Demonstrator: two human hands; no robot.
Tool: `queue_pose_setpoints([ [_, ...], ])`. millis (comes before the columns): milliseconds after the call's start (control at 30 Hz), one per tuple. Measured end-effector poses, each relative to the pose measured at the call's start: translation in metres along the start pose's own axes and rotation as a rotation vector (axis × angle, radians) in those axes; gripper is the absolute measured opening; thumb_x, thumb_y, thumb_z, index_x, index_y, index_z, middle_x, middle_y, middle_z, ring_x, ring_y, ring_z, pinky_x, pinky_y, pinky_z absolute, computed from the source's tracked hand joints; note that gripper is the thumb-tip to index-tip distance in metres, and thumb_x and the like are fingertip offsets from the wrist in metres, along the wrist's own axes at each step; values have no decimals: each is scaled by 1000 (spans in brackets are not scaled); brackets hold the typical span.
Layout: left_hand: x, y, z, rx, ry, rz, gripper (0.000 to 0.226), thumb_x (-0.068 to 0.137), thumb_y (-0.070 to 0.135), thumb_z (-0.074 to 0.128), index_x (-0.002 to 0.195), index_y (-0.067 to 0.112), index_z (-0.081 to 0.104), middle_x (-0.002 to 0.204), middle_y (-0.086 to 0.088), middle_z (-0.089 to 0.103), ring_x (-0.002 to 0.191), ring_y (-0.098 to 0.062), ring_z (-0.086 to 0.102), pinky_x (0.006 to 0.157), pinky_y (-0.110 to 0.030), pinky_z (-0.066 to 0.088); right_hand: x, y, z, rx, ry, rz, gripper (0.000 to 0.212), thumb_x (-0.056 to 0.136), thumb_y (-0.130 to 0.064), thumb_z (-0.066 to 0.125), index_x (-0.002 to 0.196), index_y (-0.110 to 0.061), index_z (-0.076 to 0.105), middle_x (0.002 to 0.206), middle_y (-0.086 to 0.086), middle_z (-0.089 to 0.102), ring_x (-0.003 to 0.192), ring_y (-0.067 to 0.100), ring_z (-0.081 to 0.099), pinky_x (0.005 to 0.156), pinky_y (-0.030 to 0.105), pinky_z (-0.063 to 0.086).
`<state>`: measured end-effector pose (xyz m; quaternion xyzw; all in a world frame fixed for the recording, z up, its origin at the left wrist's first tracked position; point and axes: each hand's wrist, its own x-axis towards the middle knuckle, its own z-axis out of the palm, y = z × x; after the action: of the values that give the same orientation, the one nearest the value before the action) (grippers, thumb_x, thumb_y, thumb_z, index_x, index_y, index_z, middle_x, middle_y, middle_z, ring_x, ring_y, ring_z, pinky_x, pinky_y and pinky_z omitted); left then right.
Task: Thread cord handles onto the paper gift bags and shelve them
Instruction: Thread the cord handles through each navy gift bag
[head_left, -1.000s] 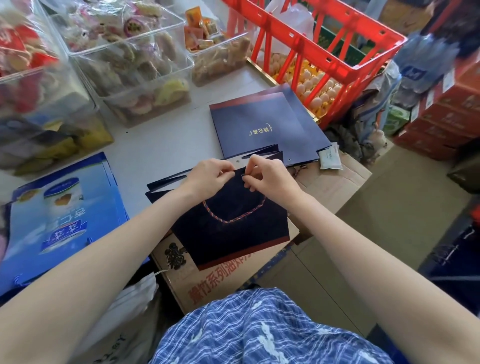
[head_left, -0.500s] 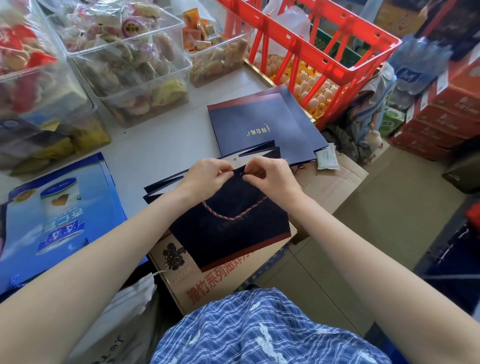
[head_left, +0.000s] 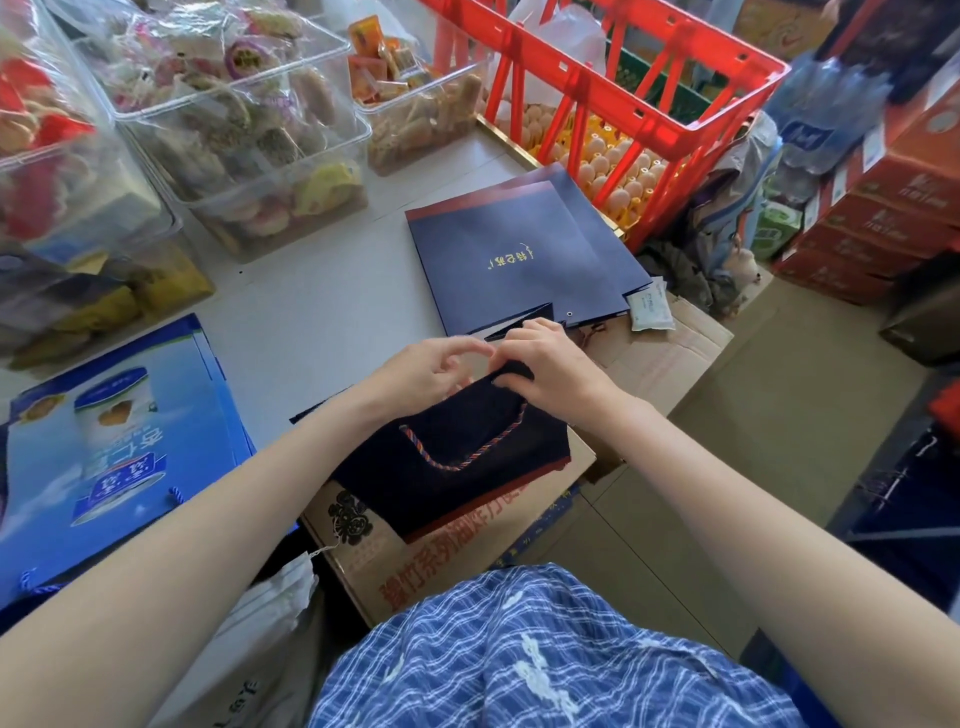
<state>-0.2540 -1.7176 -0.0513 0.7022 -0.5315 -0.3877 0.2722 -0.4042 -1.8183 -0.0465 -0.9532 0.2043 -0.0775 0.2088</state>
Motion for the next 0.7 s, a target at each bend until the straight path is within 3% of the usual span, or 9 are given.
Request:
queue_pose_setpoints([
  [67,0,0,1,36,-27,37,26,94,14,51,104,30,68,88,8,68,75,-4,59,74,-12,44,-1,0,2,4,-6,-59,7,81,-8,68,88,-7,70,87,7,64,91,27,53,100,32,27],
  [167,3,4,-1,80,-33,24,23,88,9,57,85,27,71,78,-1,70,59,-12,60,65,-22,50,-2,-1,-1,-3,-8,-85,9,83,-9,68,91,-8,71,91,7,66,94,25,54,103,28,23],
  [233,7,7,-2,181,-9,44,17,85,9,62,85,20,74,72,0,69,60,-15,65,63,-21,50,-1,-1,-4,-3,-26,-70,12,85,-10,66,95,-8,72,95,7,66,98,23,53,103,23,20],
  [300,7,9,-2,224,9,64,13,84,8,64,86,15,75,66,2,67,59,-12,66,62,-18,50,0,-1,-6,14,-36,-52,12,86,-10,65,96,-9,72,96,6,66,98,21,53,107,27,21],
  [400,6,8,-11,81,41,-14,11,88,4,59,89,0,70,69,-10,67,47,-3,62,46,-15,46,-3,7,-6,12,-52,-69,7,83,-7,67,88,-8,72,88,4,66,89,19,52,106,33,28],
  [467,6,8,-19,58,-2,-58,11,89,4,58,91,-1,68,75,-12,68,47,1,61,38,-11,37,-7,13,-3,26,-13,-62,3,81,-5,68,82,-6,71,81,1,63,80,18,48,95,37,37],
  [567,8,10,-20,110,-27,-14,14,88,6,60,97,7,71,79,-5,70,48,2,61,49,-9,47,-7,13,0,66,58,-39,3,78,-4,70,80,-6,71,78,3,65,77,14,45,82,33,40],
  [700,4,1,-25,-31,182,-83,20,93,8,53,106,11,67,76,0,68,56,-3,65,59,-22,55,-7,9,-4,85,45,-41,6,80,-4,70,85,-5,73,84,6,68,80,11,45,80,24,32],
])
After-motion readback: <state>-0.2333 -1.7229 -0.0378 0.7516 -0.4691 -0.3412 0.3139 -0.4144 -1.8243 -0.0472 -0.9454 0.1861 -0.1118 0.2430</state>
